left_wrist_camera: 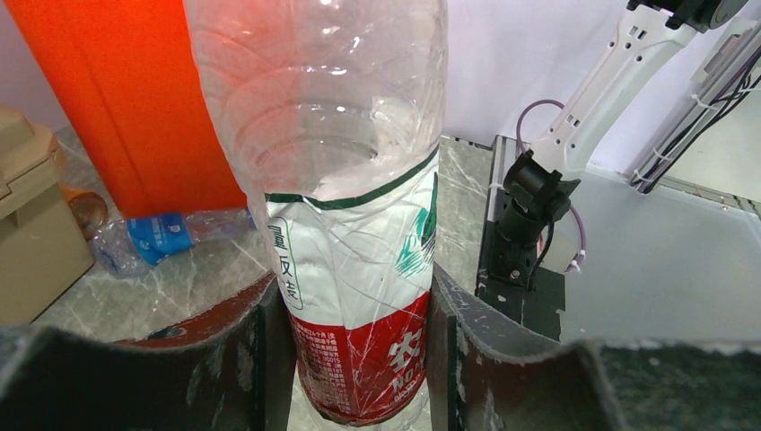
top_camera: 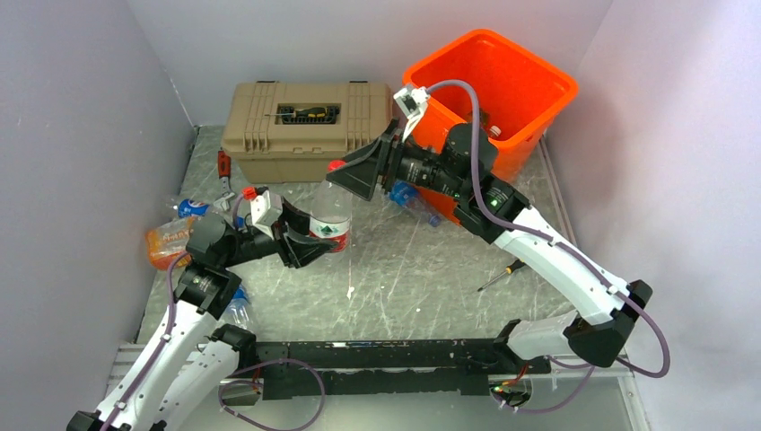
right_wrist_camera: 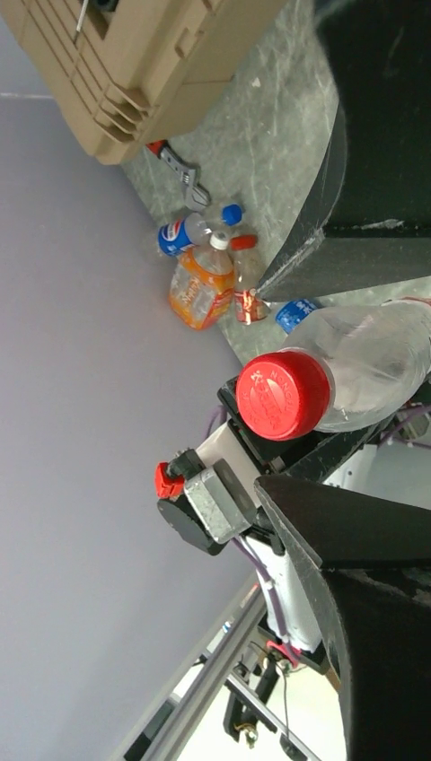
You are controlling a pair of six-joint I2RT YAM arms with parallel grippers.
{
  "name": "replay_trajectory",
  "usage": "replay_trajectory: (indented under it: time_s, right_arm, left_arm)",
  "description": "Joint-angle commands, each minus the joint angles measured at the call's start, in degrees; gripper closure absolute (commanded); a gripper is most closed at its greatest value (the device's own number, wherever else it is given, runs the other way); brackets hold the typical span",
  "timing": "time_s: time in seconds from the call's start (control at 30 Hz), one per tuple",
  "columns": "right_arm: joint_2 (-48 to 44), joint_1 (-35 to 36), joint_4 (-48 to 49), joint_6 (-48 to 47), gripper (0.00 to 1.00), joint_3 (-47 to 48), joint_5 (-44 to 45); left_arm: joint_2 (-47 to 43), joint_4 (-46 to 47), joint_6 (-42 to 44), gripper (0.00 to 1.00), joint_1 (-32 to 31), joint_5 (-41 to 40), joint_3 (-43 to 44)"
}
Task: Put the plastic bottles in the bin
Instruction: Pick up the plastic bottle at the center of the board, then place the plastic bottle in the trash bin.
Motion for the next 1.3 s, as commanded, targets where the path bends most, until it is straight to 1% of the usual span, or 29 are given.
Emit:
replay_trajectory:
  time_s: [0.0,0.23,0.33,0.4,0.43,0.5,0.57,0.7,0.77,0.83,1.17,1.27]
  right_arm:
    - [0.5,0.7,1.4,0.0,0.29,2.2,-1.1]
    - [1.9,2.1,0.7,-0.4,0.52,3.1,-0.3]
    - [2.3,2.6,0.9,-0.6,0.63,2.9,-0.1]
    - [2.3,2.9,1.1,-0.6,0.74,2.6,0.2]
    - [2.3,2.9,1.2,-0.7,0.81,2.4,0.2]
    - [2.1,3.1,1.5,-0.6,1.0,1.8,0.3]
    - [1.9,3.1,1.6,-0.5,1.0,1.1,0.6]
    - [0.9,3.2,1.9,-0.8,1.0,0.0,1.4]
    - [0.5,3.2,2.0,-1.0,1.0,-0.2,1.8]
    - [0.2,3.3,1.9,-1.2,1.0,-0.4,2.1]
    - [-0.3,3.7,-0.2,-4.0,1.0,-1.7,5.1]
    - [-2.2,3.6,0.0,-5.3,1.0,-3.8,7.3]
  left_arm:
    - [-0.1,3.0,-1.2,0.6,-0.2,1.6,-0.2]
    - [-0.3,2.9,-1.2,0.6,-0.5,1.6,-0.2]
    - [-0.3,2.9,-1.3,0.6,-0.6,1.5,-0.2]
    - [-0.3,2.8,-1.3,0.6,-0.7,1.4,-0.2]
    - [-0.3,2.7,-1.4,0.59,-0.7,1.3,-0.2]
    - [-0.5,2.7,-1.4,0.58,-0.8,1.3,-0.2]
    - [-0.5,2.7,-1.7,0.51,-0.8,1.0,-0.2]
    - [-1.2,2.5,-2.4,0.26,-0.8,-0.3,-0.2]
    - [-1.9,2.1,-2.3,0.03,-0.8,-1.3,-0.2]
    - [-2.3,1.9,-2.2,0.01,-0.8,-2.0,-0.3]
    - [-2.7,-0.7,-1.8,0.01,-0.8,-4.8,0.6]
    - [-3.2,-1.8,-1.7,0.01,-0.8,-6.7,0.9]
